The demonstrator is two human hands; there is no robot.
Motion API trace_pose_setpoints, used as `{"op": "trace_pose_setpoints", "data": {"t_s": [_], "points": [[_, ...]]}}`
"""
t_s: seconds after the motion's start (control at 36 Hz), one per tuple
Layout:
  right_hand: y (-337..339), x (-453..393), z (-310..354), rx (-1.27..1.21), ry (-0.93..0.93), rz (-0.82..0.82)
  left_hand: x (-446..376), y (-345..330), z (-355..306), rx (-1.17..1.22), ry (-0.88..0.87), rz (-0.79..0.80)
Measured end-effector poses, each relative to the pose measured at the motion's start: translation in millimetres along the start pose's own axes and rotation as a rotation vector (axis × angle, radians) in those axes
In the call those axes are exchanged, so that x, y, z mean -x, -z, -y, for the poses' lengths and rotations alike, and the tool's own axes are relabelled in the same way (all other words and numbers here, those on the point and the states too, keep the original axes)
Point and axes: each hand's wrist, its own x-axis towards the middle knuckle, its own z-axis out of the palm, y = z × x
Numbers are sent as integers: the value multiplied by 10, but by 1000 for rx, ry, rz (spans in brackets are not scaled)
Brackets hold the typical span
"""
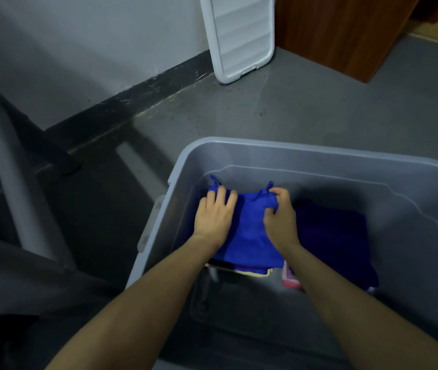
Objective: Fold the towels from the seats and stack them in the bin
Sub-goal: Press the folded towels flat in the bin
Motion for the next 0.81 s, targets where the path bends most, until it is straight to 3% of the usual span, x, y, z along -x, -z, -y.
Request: {"op": "trace_pose_setpoints", "data": {"t_s": [0.19, 0.28, 0.33, 0.42, 0.5, 0.58, 0.81], "points": [[48, -41, -42, -41, 70, -19, -186, -7, 72, -8, 86, 76], [52, -27, -75, 309, 127, -132, -160, 2, 54, -39, 97, 23], [46, -29, -101, 520, 247, -162, -140, -23, 35, -63, -12, -53], [11, -53, -73, 625, 396, 67, -87, -95, 5, -11, -149, -33], [-31, -47, -77, 814, 391, 206, -11, -164, -27, 24, -87, 63], [-69, -20, -100, 873, 290, 261, 22, -253, -14, 78, -19, 172], [24, 26, 12, 835, 229, 272, 30, -6, -21, 152, 33, 256]]}}
